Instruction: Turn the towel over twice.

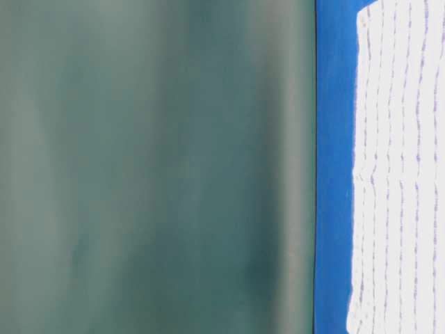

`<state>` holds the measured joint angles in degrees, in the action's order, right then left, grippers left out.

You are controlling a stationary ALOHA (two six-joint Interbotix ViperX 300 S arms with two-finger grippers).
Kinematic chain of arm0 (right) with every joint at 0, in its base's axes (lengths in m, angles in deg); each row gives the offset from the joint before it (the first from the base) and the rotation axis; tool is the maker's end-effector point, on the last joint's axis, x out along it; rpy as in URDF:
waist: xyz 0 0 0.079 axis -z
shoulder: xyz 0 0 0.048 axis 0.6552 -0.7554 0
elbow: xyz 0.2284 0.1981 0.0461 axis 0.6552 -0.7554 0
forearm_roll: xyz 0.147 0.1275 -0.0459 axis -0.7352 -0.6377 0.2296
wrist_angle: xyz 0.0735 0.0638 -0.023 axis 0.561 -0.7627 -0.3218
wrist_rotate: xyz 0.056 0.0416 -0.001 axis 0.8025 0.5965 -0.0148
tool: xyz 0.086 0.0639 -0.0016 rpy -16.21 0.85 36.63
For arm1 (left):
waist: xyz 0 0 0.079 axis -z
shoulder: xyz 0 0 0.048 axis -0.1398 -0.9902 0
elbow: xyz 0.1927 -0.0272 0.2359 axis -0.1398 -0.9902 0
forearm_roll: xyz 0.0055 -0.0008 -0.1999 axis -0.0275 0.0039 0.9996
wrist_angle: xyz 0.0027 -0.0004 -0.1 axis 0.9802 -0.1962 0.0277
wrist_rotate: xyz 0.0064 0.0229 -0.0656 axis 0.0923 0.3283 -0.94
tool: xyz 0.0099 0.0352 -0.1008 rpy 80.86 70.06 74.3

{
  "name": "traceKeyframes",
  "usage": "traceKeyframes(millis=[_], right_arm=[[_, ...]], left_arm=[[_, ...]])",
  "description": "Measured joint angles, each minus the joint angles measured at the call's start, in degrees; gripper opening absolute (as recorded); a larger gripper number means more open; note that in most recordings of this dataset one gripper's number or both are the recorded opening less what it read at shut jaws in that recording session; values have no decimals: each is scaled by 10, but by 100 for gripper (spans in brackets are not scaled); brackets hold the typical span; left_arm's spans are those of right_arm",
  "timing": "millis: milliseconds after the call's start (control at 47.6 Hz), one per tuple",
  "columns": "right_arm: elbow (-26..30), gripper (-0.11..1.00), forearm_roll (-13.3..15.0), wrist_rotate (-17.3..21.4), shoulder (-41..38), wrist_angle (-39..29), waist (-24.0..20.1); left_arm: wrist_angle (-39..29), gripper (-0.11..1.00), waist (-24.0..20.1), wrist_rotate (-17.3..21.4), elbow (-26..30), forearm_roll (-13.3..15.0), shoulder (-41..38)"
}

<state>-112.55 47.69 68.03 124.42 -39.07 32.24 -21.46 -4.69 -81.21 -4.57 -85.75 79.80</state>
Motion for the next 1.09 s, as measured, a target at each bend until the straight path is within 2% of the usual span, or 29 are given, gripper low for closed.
traceKeyframes(millis=[252, 462, 735, 1092], right_arm=[[-71, 61, 8, 10, 109, -4, 9], [-136, 61, 8, 25, 156, 25, 36], [-204, 58, 7, 47, 161, 91, 66], [-211, 58, 6, 50, 161, 110, 69]], left_arm=[[-11, 69, -13, -2, -68, 1, 118], [-13, 69, -14, -4, -117, 1, 188], [11, 69, -14, -5, -157, 1, 204], [18, 69, -14, -5, -163, 1, 204]])
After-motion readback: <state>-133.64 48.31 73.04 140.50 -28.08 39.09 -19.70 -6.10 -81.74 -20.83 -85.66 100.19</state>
